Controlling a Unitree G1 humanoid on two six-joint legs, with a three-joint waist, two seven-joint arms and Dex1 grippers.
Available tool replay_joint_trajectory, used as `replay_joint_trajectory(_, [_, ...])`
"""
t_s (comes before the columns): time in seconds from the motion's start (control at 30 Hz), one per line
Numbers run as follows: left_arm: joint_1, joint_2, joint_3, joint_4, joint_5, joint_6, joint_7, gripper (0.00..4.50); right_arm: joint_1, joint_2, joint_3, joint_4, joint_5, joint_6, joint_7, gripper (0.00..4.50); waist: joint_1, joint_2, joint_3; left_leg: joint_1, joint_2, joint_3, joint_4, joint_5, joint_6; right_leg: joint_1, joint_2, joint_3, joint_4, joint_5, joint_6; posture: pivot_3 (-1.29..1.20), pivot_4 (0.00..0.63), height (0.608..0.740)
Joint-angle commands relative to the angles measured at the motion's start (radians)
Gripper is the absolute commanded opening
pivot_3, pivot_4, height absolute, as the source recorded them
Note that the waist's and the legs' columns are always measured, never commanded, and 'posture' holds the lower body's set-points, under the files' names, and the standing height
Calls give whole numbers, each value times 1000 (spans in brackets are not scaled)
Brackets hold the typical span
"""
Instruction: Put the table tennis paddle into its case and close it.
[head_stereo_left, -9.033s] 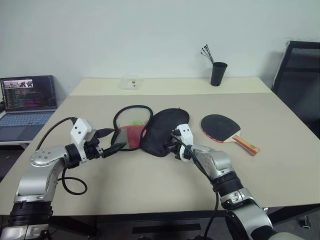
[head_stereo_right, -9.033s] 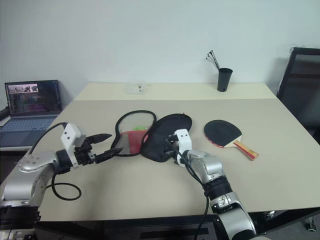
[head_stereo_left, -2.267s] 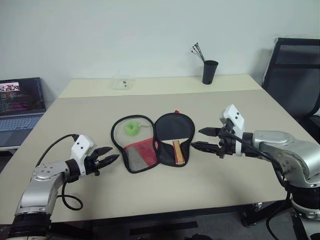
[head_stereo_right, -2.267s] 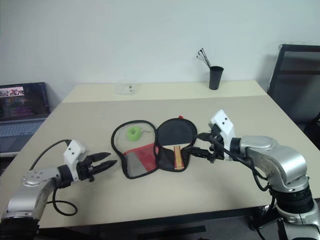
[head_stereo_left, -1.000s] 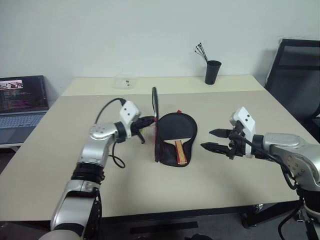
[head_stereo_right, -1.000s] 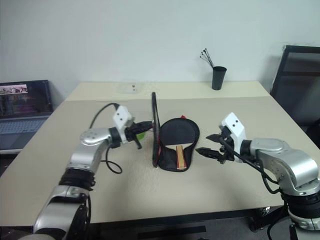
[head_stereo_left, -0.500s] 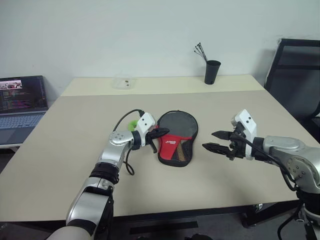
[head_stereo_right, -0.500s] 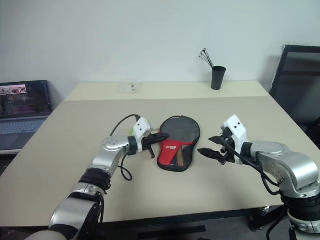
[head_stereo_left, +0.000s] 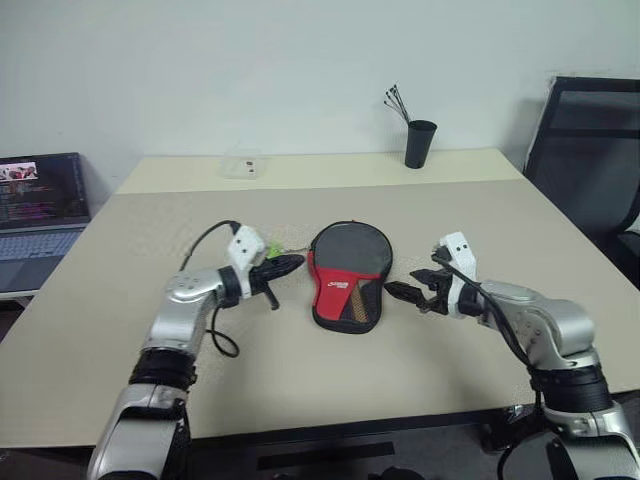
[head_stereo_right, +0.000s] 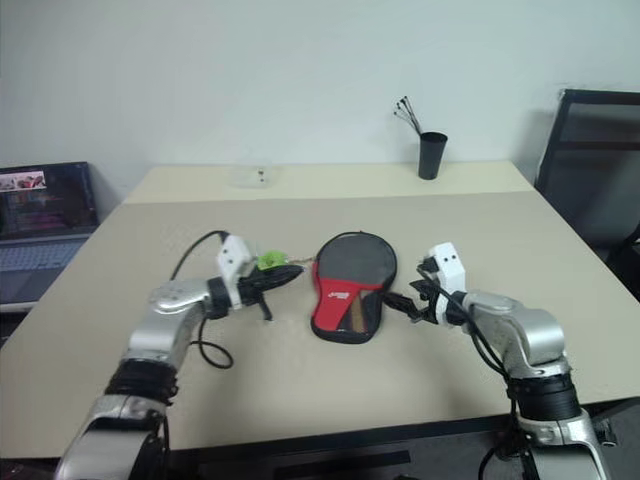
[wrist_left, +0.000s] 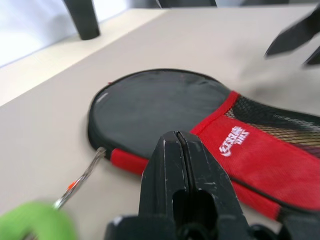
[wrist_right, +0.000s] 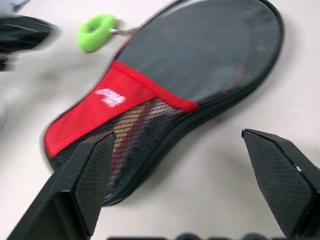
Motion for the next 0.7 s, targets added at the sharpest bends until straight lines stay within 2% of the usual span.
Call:
replay_joint_trajectory(0.03, [24,44,57,-112,-50,56,12,0,-52,47,-21,75,-39,-60,-49,4472,0,0,0,0,0,0,0,0,0,0,0,0,0,0,0,0,150,740])
replay_joint_trajectory(0.33, [59,73,78,-207,-66,116,50,0,-91,109,47,223,-133,-142,-41,4472,2,0,0,0,0,0,0,0,0,0,0,0,0,0,0,0,150,740])
replay_joint_trajectory(0.7, [60,67,69,-235,-66,128,67,0,-114,177,136,266,-206,-169,-6,4472,-3,0,0,1,1,0,0,0,0,0,0,1,0,0,0,0,150,740])
